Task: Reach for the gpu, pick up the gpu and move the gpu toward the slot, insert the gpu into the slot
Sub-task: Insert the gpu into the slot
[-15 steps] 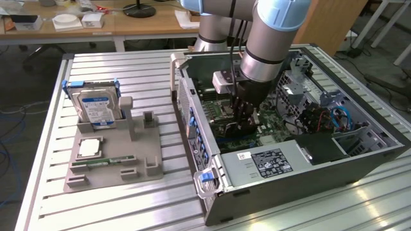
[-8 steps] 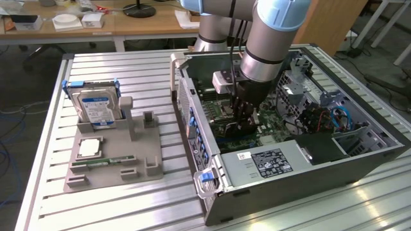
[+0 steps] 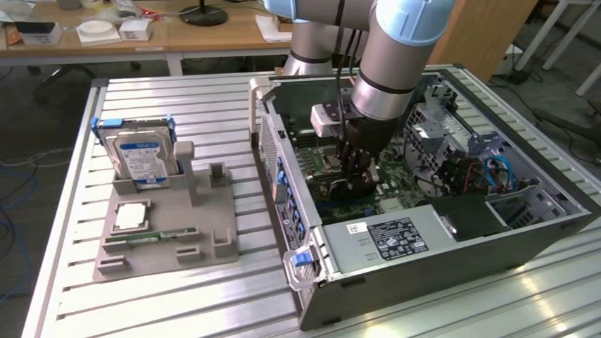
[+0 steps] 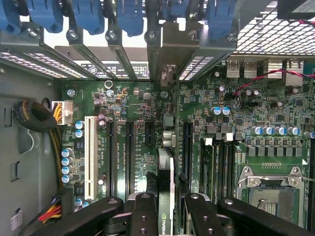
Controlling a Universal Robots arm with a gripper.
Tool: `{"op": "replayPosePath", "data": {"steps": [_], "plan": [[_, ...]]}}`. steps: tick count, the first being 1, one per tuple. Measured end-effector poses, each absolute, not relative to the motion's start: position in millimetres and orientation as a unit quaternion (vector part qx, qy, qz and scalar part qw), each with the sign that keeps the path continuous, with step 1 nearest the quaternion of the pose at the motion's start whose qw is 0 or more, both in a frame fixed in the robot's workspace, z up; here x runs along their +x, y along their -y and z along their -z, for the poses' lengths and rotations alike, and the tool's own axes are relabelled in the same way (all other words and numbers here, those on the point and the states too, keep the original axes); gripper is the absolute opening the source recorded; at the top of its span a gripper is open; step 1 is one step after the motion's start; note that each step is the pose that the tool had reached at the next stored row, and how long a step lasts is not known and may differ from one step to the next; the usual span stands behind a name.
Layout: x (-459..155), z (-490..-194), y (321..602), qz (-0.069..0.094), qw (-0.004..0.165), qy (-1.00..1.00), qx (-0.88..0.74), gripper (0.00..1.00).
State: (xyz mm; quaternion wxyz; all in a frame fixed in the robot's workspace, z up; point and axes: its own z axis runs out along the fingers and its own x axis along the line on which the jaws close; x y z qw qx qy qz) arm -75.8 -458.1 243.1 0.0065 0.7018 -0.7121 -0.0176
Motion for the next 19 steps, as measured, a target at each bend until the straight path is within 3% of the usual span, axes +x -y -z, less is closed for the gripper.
{"op": "replayPosePath", "data": {"steps": [19], "plan": [[-75.8, -243.1, 458.1, 0.018, 0.007, 0.712, 0.702, 0.26]]}}
